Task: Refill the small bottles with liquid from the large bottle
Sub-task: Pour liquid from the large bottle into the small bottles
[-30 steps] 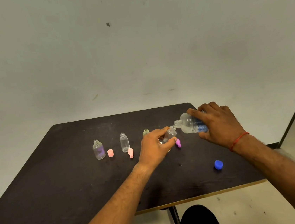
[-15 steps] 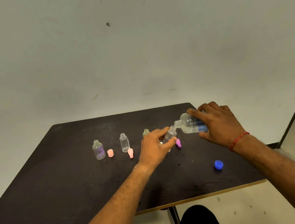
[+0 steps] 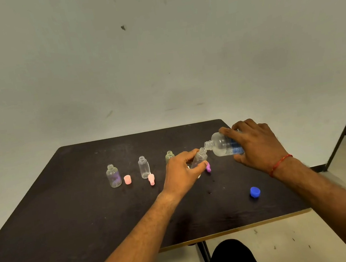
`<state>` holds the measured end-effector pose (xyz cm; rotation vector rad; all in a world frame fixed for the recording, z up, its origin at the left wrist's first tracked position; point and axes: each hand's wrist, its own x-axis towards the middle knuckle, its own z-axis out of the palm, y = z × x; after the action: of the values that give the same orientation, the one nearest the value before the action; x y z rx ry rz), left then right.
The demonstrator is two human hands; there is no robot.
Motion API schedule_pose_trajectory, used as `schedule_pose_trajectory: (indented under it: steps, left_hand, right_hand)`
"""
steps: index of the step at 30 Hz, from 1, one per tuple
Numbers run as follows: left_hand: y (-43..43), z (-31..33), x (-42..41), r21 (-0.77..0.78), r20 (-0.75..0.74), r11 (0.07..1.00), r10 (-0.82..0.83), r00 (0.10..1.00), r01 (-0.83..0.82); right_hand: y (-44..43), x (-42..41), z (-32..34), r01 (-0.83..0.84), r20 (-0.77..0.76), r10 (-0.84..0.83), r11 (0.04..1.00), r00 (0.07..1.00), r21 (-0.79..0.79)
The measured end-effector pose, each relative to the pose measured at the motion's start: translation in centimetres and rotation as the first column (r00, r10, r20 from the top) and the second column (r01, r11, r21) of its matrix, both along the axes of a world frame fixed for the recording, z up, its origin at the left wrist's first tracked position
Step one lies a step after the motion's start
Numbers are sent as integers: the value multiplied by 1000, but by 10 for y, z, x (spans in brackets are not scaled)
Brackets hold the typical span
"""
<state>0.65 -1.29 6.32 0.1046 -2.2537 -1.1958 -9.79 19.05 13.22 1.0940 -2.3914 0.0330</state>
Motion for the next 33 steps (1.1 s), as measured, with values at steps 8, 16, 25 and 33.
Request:
schedule_pose_trajectory:
  steps: [8, 16, 25, 33]
  left_hand:
    - [2, -3, -6, -5, 4, 1000, -17, 1000, 17]
    - [2, -9, -19, 16, 0, 999, -31, 1000, 31]
    - [-1, -17, -39, 129, -4, 990, -57, 998, 57]
    - [-16, -36, -72, 143, 136, 990, 0, 991, -20]
  right_hand:
    - [4, -6, -5, 9, -4, -9, 1000, 1000, -3]
    - [6, -9, -20, 52, 79, -48, 997, 996, -58]
    - [11, -10, -51, 162, 380, -20, 923, 925, -348]
    - [17, -17, -82, 291, 551, 48, 808, 833, -512]
